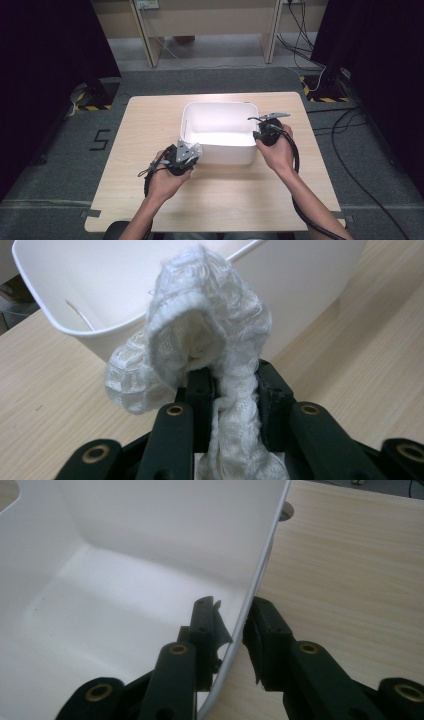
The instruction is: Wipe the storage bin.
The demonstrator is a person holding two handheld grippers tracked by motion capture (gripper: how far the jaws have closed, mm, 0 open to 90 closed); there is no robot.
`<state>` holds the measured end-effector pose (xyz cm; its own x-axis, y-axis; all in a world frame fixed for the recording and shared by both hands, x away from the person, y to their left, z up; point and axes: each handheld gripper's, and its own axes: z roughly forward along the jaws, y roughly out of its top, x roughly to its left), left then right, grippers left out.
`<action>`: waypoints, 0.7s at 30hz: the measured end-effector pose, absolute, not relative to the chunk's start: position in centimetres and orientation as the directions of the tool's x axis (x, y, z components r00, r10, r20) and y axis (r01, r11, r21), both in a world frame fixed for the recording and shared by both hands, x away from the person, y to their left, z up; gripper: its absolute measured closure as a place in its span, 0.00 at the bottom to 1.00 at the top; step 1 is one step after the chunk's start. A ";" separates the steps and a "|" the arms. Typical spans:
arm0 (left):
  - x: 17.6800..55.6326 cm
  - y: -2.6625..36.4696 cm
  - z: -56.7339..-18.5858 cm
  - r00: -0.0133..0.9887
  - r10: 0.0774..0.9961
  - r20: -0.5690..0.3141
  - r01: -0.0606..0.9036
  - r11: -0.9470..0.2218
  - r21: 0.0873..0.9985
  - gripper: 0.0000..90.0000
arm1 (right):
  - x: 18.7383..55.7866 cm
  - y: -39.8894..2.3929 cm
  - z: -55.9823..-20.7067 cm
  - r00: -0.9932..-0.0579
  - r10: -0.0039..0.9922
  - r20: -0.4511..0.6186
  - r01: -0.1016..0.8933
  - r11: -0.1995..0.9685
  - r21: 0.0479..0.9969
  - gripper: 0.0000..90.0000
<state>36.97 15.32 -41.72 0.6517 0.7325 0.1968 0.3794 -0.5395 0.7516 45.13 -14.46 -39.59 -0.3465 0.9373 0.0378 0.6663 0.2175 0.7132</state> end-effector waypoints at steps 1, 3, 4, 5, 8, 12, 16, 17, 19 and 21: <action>37.0 15.2 -41.7 0.654 0.731 0.196 0.379 -0.540 0.752 0.80 | 45.1 -14.5 -39.6 -0.347 0.937 0.038 0.666 0.218 0.713 0.82; 37.0 15.2 -41.7 0.653 0.731 0.196 0.378 -0.539 0.752 0.80 | 45.1 -14.5 -39.6 -0.347 0.937 0.037 0.666 0.218 0.713 0.82; 37.0 15.2 -41.7 0.653 0.731 0.196 0.379 -0.539 0.752 0.80 | 45.1 -14.5 -39.6 -0.347 0.937 0.037 0.666 0.218 0.713 0.82; 37.0 15.1 -41.7 0.653 0.731 0.196 0.379 -0.540 0.752 0.80 | 45.1 -14.5 -39.6 -0.347 0.937 0.038 0.667 0.218 0.712 0.82; 37.0 15.1 -41.7 0.657 0.729 0.194 0.378 -0.541 0.752 0.80 | 45.1 -14.4 -39.6 -0.346 0.937 0.036 0.667 0.219 0.712 0.82; 37.2 15.1 -41.9 0.657 0.726 0.203 0.368 -0.544 0.754 0.80 | 45.1 -14.5 -39.6 -0.346 0.937 0.038 0.666 0.217 0.713 0.82; 37.3 15.0 -42.2 0.654 0.728 0.203 0.370 -0.543 0.754 0.80 | 45.1 -14.4 -39.6 -0.347 0.937 0.038 0.667 0.218 0.713 0.82; 37.2 15.0 -42.2 0.653 0.733 0.192 0.382 -0.537 0.752 0.80 | 45.1 -14.4 -39.6 -0.347 0.937 0.039 0.667 0.218 0.712 0.82; 37.3 14.9 -42.3 0.656 0.726 0.205 0.370 -0.546 0.752 0.80 | 45.1 -14.4 -39.6 -0.347 0.937 0.038 0.667 0.218 0.712 0.82; 37.3 14.7 -42.5 0.661 0.722 0.205 0.371 -0.552 0.747 0.80 | 45.1 -14.4 -39.6 -0.346 0.937 0.039 0.668 0.217 0.712 0.82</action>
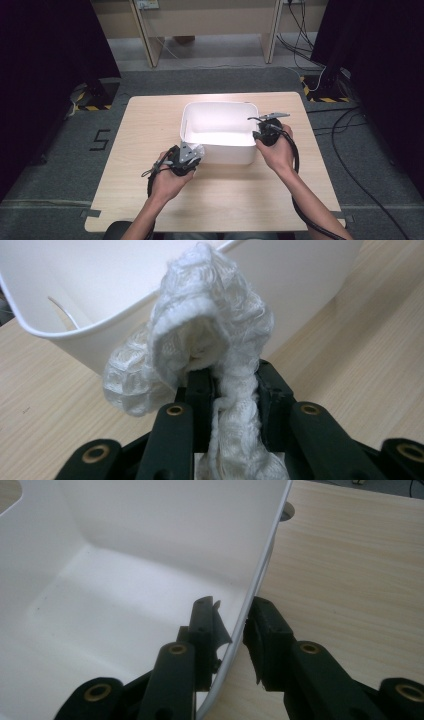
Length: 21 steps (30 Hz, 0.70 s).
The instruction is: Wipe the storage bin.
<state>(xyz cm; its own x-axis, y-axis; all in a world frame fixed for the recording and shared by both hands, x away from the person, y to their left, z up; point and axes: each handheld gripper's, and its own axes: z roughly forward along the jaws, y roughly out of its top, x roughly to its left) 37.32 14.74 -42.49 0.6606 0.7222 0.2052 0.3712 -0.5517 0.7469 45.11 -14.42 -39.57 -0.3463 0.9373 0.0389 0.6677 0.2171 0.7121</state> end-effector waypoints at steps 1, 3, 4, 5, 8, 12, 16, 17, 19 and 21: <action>37.3 14.7 -42.5 0.661 0.722 0.204 0.372 -0.552 0.746 0.80 | 45.1 -14.4 -39.6 -0.346 0.937 0.039 0.668 0.217 0.712 0.82; 37.4 14.6 -42.7 0.662 0.722 0.202 0.374 -0.552 0.746 0.80 | 45.1 -14.4 -39.6 -0.347 0.937 0.039 0.668 0.217 0.712 0.82; 37.4 14.6 -42.8 0.661 0.723 0.203 0.374 -0.551 0.746 0.80 | 45.1 -14.4 -39.6 -0.347 0.937 0.039 0.667 0.217 0.712 0.82; 37.4 14.6 -42.9 0.661 0.723 0.200 0.376 -0.551 0.745 0.80 | 45.1 -14.4 -39.6 -0.347 0.937 0.039 0.667 0.217 0.712 0.82; 37.3 14.5 -43.2 0.663 0.723 0.192 0.389 -0.553 0.737 0.80 | 45.1 -14.4 -39.6 -0.346 0.937 0.040 0.668 0.216 0.713 0.82; 37.4 14.4 -43.4 0.663 0.724 0.190 0.392 -0.552 0.736 0.80 | 45.1 -14.5 -39.6 -0.348 0.937 0.040 0.666 0.217 0.713 0.82; 37.4 14.3 -43.7 0.663 0.723 0.194 0.395 -0.557 0.731 0.80 | 45.1 -14.4 -39.6 -0.346 0.937 0.040 0.668 0.216 0.712 0.82; 37.4 14.3 -43.8 0.663 0.723 0.195 0.394 -0.559 0.730 0.80 | 45.1 -14.4 -39.6 -0.346 0.937 0.040 0.668 0.216 0.712 0.82; 37.4 14.2 -44.0 0.661 0.725 0.192 0.397 -0.556 0.730 0.80 | 45.1 -14.4 -39.6 -0.347 0.937 0.041 0.667 0.216 0.714 0.82; 37.4 14.2 -44.1 0.665 0.722 0.192 0.398 -0.560 0.726 0.80 | 45.1 -14.4 -39.6 -0.347 0.937 0.042 0.667 0.215 0.714 0.82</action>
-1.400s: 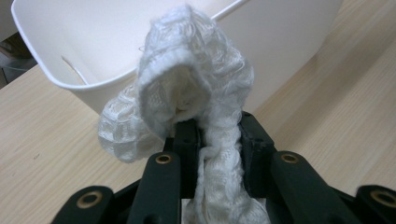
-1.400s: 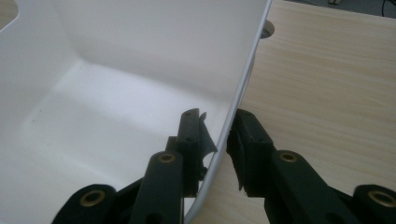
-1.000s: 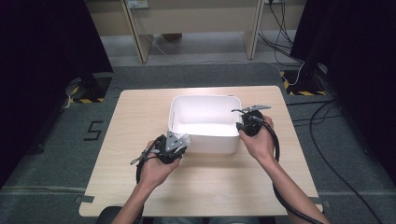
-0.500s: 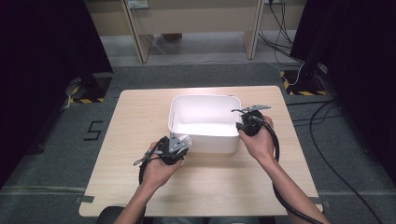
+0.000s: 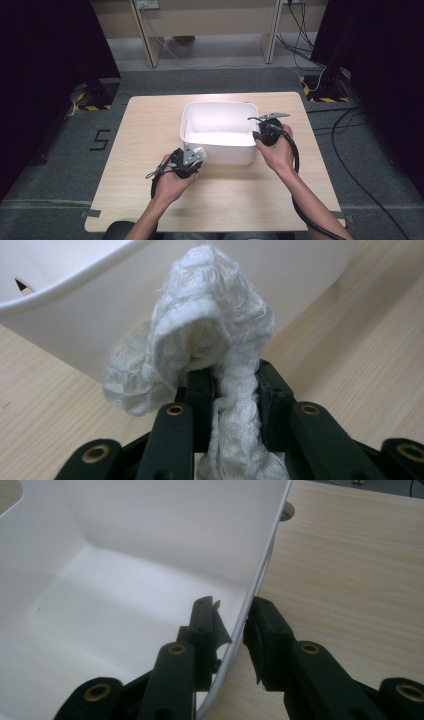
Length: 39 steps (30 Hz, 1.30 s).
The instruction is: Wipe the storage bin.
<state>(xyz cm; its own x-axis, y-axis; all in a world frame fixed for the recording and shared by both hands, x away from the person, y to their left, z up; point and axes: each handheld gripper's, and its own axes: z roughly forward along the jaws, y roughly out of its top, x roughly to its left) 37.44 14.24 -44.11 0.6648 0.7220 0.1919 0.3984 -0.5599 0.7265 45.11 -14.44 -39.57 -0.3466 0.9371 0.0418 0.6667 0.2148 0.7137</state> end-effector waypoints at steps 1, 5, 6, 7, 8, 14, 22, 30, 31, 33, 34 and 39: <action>37.5 14.2 -44.2 0.665 0.722 0.192 0.399 -0.560 0.726 0.80 | 45.1 -14.4 -39.6 -0.346 0.937 0.041 0.667 0.215 0.713 0.82; 37.5 14.1 -44.5 0.668 0.719 0.192 0.402 -0.566 0.720 0.80 | 45.1 -14.4 -39.6 -0.347 0.937 0.041 0.667 0.215 0.714 0.82; 37.5 14.1 -44.5 0.669 0.719 0.192 0.402 -0.566 0.720 0.80 | 45.1 -14.4 -39.6 -0.347 0.937 0.041 0.667 0.215 0.714 0.82; 37.6 14.1 -44.6 0.669 0.719 0.189 0.404 -0.565 0.719 0.80 | 45.1 -14.4 -39.6 -0.347 0.937 0.041 0.667 0.215 0.713 0.82; 37.6 14.1 -44.7 0.669 0.719 0.189 0.405 -0.566 0.718 0.80 | 45.1 -14.4 -39.6 -0.347 0.937 0.041 0.667 0.216 0.714 0.82; 37.6 14.0 -45.2 0.670 0.718 0.189 0.408 -0.569 0.714 0.80 | 45.1 -14.4 -39.6 -0.347 0.937 0.040 0.666 0.216 0.714 0.82; 37.7 13.8 -45.9 0.669 0.719 0.190 0.412 -0.571 0.710 0.80 | 45.1 -14.4 -39.6 -0.345 0.938 0.040 0.667 0.215 0.713 0.82; 38.0 13.7 -46.8 0.669 0.717 0.198 0.418 -0.582 0.698 0.80 | 45.1 -14.4 -39.6 -0.344 0.938 0.042 0.669 0.213 0.712 0.81; 38.0 13.7 -46.9 0.670 0.715 0.200 0.417 -0.586 0.695 0.80 | 45.1 -14.4 -39.6 -0.344 0.938 0.043 0.669 0.213 0.713 0.81; 38.1 13.6 -47.2 0.666 0.719 0.198 0.420 -0.581 0.697 0.80 | 45.1 -14.4 -39.6 -0.344 0.938 0.043 0.669 0.212 0.713 0.81; 38.1 13.6 -47.3 0.669 0.715 0.201 0.421 -0.588 0.691 0.80 | 45.1 -14.4 -39.6 -0.343 0.938 0.044 0.669 0.212 0.712 0.81; 38.3 13.6 -48.0 0.665 0.720 0.199 0.428 -0.586 0.688 0.80 | 45.1 -14.4 -39.6 -0.344 0.938 0.043 0.668 0.212 0.713 0.81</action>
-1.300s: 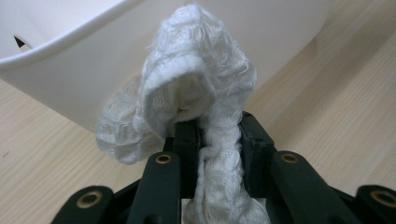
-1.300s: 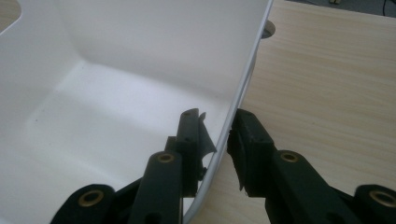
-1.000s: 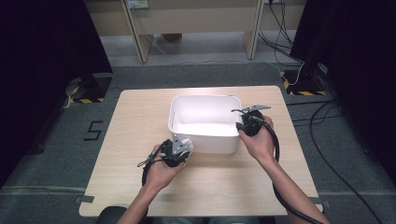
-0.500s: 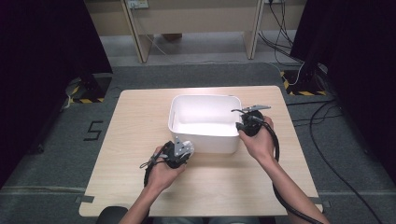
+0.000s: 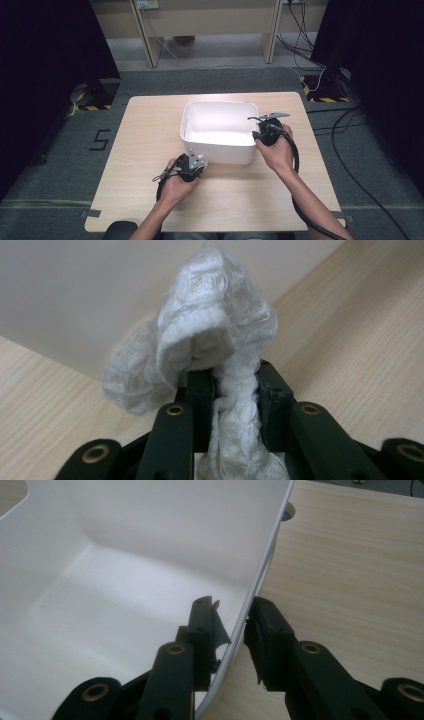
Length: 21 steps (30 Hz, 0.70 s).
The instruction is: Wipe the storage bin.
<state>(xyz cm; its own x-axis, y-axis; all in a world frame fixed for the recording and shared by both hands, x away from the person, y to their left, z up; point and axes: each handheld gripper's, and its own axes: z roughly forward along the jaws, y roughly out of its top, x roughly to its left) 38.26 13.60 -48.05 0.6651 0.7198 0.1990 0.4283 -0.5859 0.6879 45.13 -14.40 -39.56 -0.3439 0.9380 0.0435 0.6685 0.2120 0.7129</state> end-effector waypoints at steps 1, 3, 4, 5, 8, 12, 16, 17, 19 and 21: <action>38.3 13.6 -48.2 0.665 0.720 0.197 0.432 -0.587 0.685 0.80 | 45.1 -14.4 -39.6 -0.344 0.938 0.044 0.668 0.212 0.713 0.81; 38.4 13.6 -48.5 0.666 0.721 0.194 0.438 -0.588 0.680 0.80 | 45.1 -14.4 -39.6 -0.345 0.938 0.044 0.668 0.212 0.714 0.81; 38.4 13.6 -48.6 0.666 0.721 0.192 0.441 -0.589 0.677 0.80 | 45.1 -14.4 -39.6 -0.343 0.938 0.044 0.669 0.211 0.713 0.81; 38.5 13.6 -48.7 0.666 0.720 0.193 0.442 -0.590 0.676 0.80 | 45.1 -14.4 -39.6 -0.344 0.938 0.044 0.668 0.212 0.713 0.81; 38.6 13.6 -48.9 0.665 0.722 0.190 0.448 -0.590 0.672 0.80 | 45.1 -14.4 -39.6 -0.344 0.938 0.044 0.668 0.211 0.714 0.81; 38.7 13.6 -48.9 0.667 0.722 0.185 0.456 -0.592 0.664 0.80 | 45.1 -14.3 -39.6 -0.343 0.938 0.046 0.668 0.210 0.714 0.81; 38.8 13.5 -48.9 0.668 0.721 0.187 0.458 -0.595 0.660 0.80 | 45.1 -14.3 -39.6 -0.342 0.938 0.045 0.668 0.209 0.714 0.81; 38.8 13.5 -48.9 0.667 0.721 0.187 0.458 -0.596 0.659 0.80 | 45.1 -14.3 -39.6 -0.342 0.938 0.046 0.669 0.209 0.714 0.81; 38.8 13.5 -48.8 0.669 0.719 0.191 0.458 -0.600 0.655 0.80 | 45.1 -14.3 -39.6 -0.342 0.939 0.045 0.669 0.209 0.714 0.81; 38.8 13.4 -48.8 0.665 0.723 0.186 0.461 -0.593 0.660 0.80 | 45.1 -14.3 -39.6 -0.341 0.939 0.044 0.669 0.209 0.713 0.81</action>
<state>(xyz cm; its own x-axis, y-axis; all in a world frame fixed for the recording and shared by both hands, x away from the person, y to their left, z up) 38.79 13.43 -48.84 0.6650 0.7233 0.1862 0.4606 -0.5934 0.6601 45.13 -14.33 -39.55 -0.3412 0.9389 0.0445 0.6693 0.2094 0.7129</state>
